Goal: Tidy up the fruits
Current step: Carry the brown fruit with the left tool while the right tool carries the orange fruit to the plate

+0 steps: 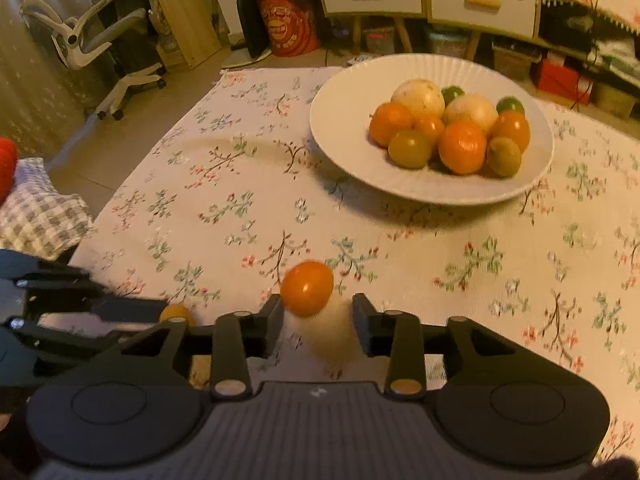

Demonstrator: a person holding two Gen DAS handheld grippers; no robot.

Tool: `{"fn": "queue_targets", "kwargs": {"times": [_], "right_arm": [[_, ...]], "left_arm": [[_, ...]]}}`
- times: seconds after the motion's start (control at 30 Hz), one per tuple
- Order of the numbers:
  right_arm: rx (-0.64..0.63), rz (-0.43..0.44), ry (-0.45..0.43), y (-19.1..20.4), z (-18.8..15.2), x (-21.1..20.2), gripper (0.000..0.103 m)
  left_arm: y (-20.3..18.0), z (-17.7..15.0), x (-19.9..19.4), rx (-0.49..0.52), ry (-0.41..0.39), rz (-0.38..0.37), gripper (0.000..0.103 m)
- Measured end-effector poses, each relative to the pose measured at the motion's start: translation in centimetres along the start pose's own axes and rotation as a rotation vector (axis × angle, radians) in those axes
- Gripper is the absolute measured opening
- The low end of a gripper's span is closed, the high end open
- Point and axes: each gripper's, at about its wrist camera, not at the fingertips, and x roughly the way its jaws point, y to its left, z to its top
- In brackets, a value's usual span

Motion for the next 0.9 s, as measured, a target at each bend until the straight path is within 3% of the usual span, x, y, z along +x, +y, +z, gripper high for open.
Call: {"fn": "queue_targets", "kwargs": {"times": [0.27,0.4,0.9], "right_arm": [[-0.005,-0.013,0.02,0.6,0.7,1.6,0.038],[-0.019,-0.021,0.028,0.7,0.4,1.7,0.029],[0.021,-0.002,-0.038,-0.4,1.1,-1.0,0.028]], "left_arm": [[-0.3,-0.3,0.1,0.019,0.009,-0.003,0.017],[-0.3,-0.4,0.1,0.022,0.01,-0.003,0.017],[-0.5,0.2,-0.1,0.012,-0.013,-0.008,0.017]]}}
